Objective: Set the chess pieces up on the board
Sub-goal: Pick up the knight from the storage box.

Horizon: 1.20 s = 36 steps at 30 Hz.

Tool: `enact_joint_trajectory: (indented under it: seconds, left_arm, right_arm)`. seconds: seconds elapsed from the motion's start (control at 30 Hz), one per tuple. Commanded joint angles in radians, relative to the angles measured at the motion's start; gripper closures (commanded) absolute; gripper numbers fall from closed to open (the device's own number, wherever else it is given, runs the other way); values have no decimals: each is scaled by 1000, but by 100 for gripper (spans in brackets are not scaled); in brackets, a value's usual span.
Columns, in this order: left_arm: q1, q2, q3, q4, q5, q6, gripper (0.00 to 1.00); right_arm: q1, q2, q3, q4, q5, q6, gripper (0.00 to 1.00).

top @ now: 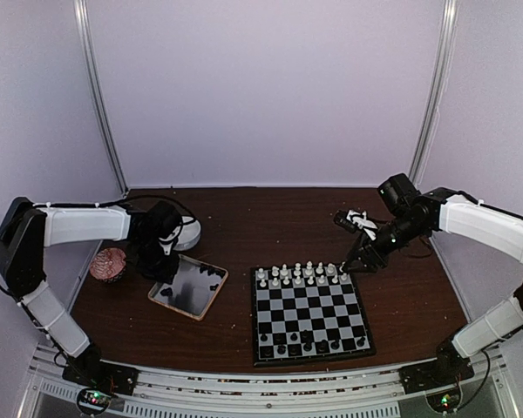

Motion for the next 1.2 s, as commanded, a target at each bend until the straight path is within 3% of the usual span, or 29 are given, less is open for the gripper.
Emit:
enact_joint_trajectory:
  seconds: [0.0, 0.23, 0.5, 0.87, 1.17]
  left_arm:
    - [6, -67, -8, -49, -35, -90, 76]
    - [-11, -248, -162, 138, 57, -489, 73]
    - [-13, -204, -170, 141, 68, -756, 70]
    - [-11, -172, -175, 160, 71, -930, 70]
    - [3, -114, -163, 173, 136, -972, 68]
  right_arm:
    - [0, -4, 23, 0, -11, 10, 48]
    - [0, 2, 26, -5, -17, 3, 49]
    - [0, 0, 20, -8, -14, -5, 49]
    - [1, 2, 17, -13, -10, -14, 49]
    - [1, 12, 20, -20, -14, -20, 49]
